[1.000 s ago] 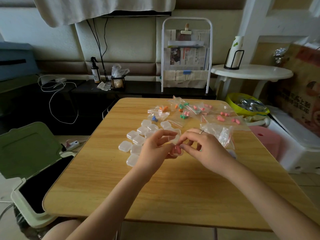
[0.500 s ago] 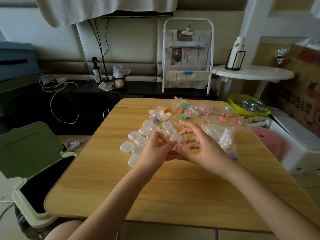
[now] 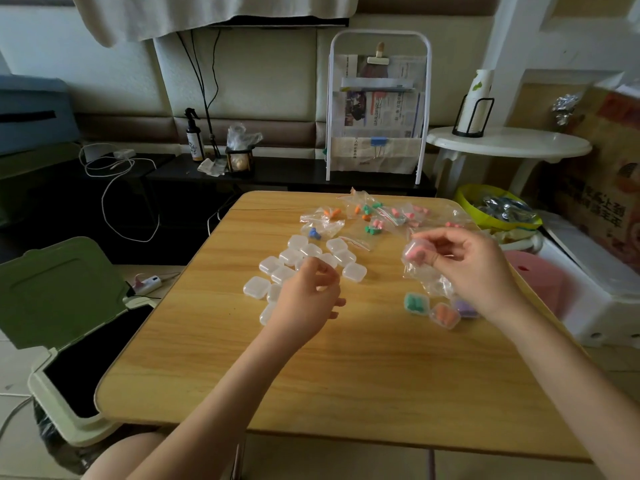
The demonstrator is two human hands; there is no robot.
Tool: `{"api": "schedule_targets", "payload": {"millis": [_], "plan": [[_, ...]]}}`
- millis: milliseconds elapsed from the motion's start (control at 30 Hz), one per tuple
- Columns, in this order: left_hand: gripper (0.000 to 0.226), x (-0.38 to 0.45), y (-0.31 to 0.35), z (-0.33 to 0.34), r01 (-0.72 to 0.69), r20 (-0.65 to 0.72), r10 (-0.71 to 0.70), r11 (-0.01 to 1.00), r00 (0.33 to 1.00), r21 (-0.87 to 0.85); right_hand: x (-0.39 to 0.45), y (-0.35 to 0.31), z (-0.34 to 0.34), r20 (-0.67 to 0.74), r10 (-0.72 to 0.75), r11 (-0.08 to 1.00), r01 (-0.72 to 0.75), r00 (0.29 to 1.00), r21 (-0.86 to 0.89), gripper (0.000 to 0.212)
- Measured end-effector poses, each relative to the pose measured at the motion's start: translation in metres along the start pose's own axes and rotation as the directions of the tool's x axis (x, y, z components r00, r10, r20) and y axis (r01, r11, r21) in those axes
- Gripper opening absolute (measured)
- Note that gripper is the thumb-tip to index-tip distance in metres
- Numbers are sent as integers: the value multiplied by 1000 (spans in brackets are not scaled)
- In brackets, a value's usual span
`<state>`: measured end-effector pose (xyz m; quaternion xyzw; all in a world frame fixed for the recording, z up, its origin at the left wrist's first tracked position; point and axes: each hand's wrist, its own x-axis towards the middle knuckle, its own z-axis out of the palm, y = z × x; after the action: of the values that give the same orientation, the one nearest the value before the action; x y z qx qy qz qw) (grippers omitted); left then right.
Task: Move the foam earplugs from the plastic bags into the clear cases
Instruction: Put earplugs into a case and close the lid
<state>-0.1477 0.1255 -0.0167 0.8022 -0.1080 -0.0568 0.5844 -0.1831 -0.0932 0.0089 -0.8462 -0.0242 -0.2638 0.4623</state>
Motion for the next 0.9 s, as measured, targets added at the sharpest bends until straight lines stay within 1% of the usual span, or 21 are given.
{"api": "schedule_targets", "payload": {"millis": [33, 100, 133, 167, 300, 367, 433, 500, 567, 700, 800, 900], "plan": [[9, 1, -2, -1, -65, -30, 69, 989, 997, 133, 1, 2, -5, 5, 8, 1000, -8, 1000, -11, 31], [10, 2, -7, -4, -188, -47, 225, 897, 973, 400, 2, 8, -14, 3, 27, 999, -27, 1000, -32, 32], [11, 2, -10, -5, -231, -43, 286, 844, 957, 483, 2, 10, -19, 2, 33, 999, -33, 999, -38, 29], [12, 2, -12, -5, -257, -36, 323, 810, 946, 527, 2, 12, -23, 5, 34, 999, -34, 999, -40, 26], [15, 1, -17, -8, -275, -14, 347, 768, 938, 578, -1, 18, -41, -12, 73, 997, -73, 997, -39, 25], [16, 0, -19, -10, -276, -6, 350, 747, 937, 605, -2, 20, -48, -13, 88, 993, -89, 996, -73, 25], [16, -1, -21, -11, -274, 3, 347, 733, 938, 623, -5, 26, -56, 18, 154, 980, -151, 988, -127, 23], [18, -2, -21, -12, -268, 18, 337, 715, 941, 645, -9, 32, -64, 94, 273, 953, -255, 957, -162, 23], [21, -4, -21, -12, -260, 32, 323, 698, 946, 667, -13, 37, -69, 154, 351, 925, -318, 924, -207, 23], [26, -9, -22, -16, -260, 34, 323, 690, 946, 676, -19, 33, -70, 194, 413, 895, -356, 890, -271, 18], [26, -11, -24, -22, -267, 38, 333, 677, 942, 686, -21, 35, -67, 250, 469, 871, -397, 847, -291, 20], [25, -12, -26, -28, -257, 38, 326, 662, 944, 704, -23, 42, -64, 277, 493, 850, -387, 825, -358, 23]]}}
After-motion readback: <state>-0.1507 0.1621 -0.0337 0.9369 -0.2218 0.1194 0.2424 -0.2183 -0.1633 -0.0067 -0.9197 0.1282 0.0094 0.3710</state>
